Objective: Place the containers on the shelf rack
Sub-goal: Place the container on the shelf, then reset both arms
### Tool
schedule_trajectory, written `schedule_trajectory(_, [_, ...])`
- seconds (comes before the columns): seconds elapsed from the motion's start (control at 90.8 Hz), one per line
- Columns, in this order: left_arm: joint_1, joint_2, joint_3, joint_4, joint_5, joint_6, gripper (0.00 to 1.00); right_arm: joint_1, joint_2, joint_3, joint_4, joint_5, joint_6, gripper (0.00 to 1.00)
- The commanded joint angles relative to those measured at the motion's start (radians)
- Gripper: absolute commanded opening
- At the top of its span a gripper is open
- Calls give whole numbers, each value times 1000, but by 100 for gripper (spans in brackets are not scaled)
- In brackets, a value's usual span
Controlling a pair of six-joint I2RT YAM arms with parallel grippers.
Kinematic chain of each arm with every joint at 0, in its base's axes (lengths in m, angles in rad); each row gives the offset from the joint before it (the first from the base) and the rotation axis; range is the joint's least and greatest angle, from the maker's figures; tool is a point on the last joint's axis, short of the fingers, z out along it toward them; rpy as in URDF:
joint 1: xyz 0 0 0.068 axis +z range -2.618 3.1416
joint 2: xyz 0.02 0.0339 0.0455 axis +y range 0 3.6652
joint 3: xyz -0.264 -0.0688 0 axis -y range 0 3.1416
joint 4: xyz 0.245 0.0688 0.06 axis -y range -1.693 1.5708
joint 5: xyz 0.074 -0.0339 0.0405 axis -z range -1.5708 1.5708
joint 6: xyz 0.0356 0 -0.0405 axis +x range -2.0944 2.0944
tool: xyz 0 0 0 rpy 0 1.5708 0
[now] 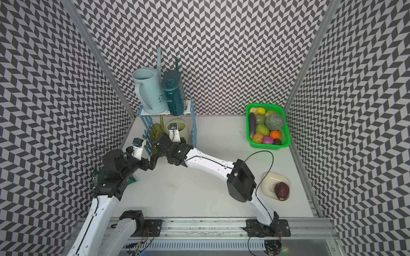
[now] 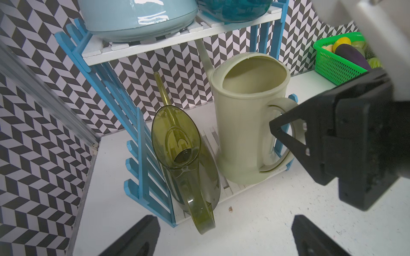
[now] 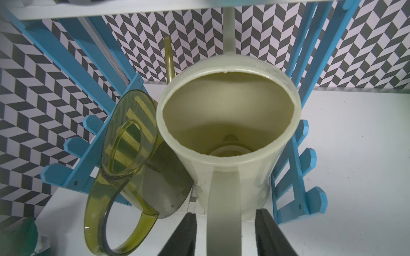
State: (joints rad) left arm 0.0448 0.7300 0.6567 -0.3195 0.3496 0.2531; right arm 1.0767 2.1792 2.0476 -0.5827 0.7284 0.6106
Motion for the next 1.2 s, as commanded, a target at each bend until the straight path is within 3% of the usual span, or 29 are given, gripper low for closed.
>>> schedule_trajectory(0.0, [6, -11, 11, -7, 15, 11, 100, 15, -3, 41, 14, 8, -9, 50])
schedule_trajectory(0.209, [7, -11, 12, -8, 13, 11, 100, 55, -84, 26, 15, 49, -35, 63])
schedule_trajectory(0.364, [7, -14, 3, 6, 16, 4, 100, 95, -233, -102, 30, 102, -53, 68])
schedule_trajectory(0.518, [8, -14, -51, 92, 20, -17, 100, 98, -526, -473, 220, 137, -113, 76])
schedule_trajectory(0.617, [9, -19, -131, 225, -6, -42, 100, 75, -738, -783, 464, 221, -290, 89])
schedule_trajectory(0.738, [10, -27, -275, 446, -48, -75, 100, -66, -970, -1075, 589, 144, -344, 100])
schedule_trajectory(0.969, [10, -10, -518, 848, -107, -133, 100, -395, -1341, -1583, 910, -61, -435, 100])
schedule_trajectory(1.069, [10, 37, -568, 981, -137, -148, 100, -525, -1433, -1750, 1080, -136, -510, 100])
schedule_trajectory(1.19, [10, 160, -591, 1127, -167, -172, 100, -701, -1467, -1921, 1227, -278, -501, 100])
